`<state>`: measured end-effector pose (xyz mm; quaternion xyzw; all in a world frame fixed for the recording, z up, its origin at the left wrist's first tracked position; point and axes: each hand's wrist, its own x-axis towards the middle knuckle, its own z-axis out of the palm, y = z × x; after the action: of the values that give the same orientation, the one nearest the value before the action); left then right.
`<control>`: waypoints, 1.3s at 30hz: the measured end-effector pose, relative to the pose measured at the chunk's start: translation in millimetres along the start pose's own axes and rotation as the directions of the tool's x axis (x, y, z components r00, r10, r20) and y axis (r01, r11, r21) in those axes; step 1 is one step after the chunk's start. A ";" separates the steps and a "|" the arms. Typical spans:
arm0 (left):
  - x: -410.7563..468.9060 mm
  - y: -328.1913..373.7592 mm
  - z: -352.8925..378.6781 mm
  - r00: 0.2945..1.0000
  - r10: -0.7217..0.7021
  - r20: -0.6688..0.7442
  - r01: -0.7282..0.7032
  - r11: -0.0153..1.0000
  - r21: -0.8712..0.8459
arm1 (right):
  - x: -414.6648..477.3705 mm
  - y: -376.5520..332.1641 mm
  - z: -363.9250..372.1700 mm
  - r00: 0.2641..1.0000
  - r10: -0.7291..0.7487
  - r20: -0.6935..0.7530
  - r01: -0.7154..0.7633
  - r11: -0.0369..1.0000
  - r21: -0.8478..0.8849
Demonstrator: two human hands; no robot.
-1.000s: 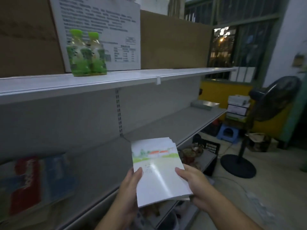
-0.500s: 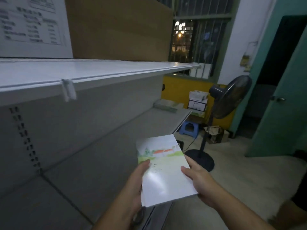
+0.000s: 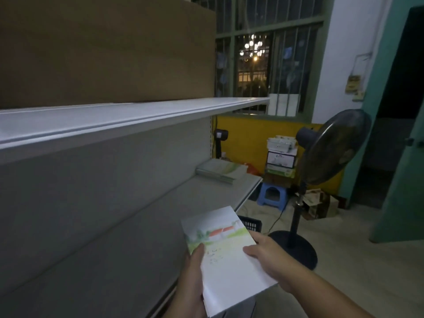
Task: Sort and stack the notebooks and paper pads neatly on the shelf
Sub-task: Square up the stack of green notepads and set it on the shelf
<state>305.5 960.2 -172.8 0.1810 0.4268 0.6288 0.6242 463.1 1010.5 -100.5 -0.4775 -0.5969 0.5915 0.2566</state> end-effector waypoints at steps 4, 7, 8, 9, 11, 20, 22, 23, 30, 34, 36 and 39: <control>51.7 0.1 32.1 0.974 0.170 -0.150 -0.170 0.985 0.014 | 53.1 -10.5 -37.6 0.996 -0.008 0.090 0.010 1.000 -0.021; 86.4 10.8 46.3 0.922 0.292 -0.253 -0.284 0.957 0.068 | 90.2 -16.3 -52.5 0.995 0.001 0.105 -0.001 1.000 0.002; 100.7 15.3 49.3 0.905 0.323 -0.275 -0.305 0.946 0.106 | 104.5 -17.1 -56.8 0.995 0.004 0.104 -0.006 1.000 0.018; 115.4 19.2 50.5 0.888 0.343 -0.305 -0.316 0.939 0.135 | 117.4 -20.5 -60.8 0.994 0.011 0.105 -0.015 0.999 0.033; 143.7 27.5 52.9 0.875 0.354 -0.331 -0.309 0.934 0.181 | 149.4 -26.2 -70.3 0.995 0.029 0.100 -0.034 0.998 0.043; 249.9 69.9 74.4 0.975 0.158 -0.159 -0.134 0.979 0.156 | 277.1 -84.9 -129.4 0.997 -0.067 0.033 0.072 0.981 -0.180; 268.4 79.1 82.8 0.984 0.127 -0.125 -0.106 0.981 0.160 | 309.6 -89.5 -145.9 0.996 -0.084 -0.009 0.080 0.968 -0.237; 276.2 84.4 87.5 0.980 0.143 -0.140 -0.118 0.978 0.172 | 324.7 -93.0 -150.0 0.997 -0.072 -0.019 0.065 0.968 -0.241; 338.4 115.9 104.1 0.887 0.312 -0.341 -0.225 0.936 0.270 | 428.2 -118.0 -165.8 0.984 -0.099 0.150 0.156 0.887 -0.434; 368.7 110.8 106.4 0.755 0.424 -0.500 -0.180 0.867 0.464 | 459.3 -120.8 -157.2 0.942 -0.164 0.294 0.331 0.607 -0.722; 383.2 97.5 101.0 0.721 0.432 -0.542 -0.166 0.867 0.470 | 466.6 -114.9 -152.8 0.920 -0.145 0.363 0.382 0.534 -0.754; 387.9 87.9 96.4 0.722 0.448 -0.528 -0.173 0.855 0.489 | 478.4 -106.9 -153.2 0.880 -0.201 0.431 0.472 0.475 -0.742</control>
<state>263.2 1367.2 -169.2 0.1580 0.6923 0.6471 0.2777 370.9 1515.6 -96.7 -0.3218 -0.9165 0.2367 0.0238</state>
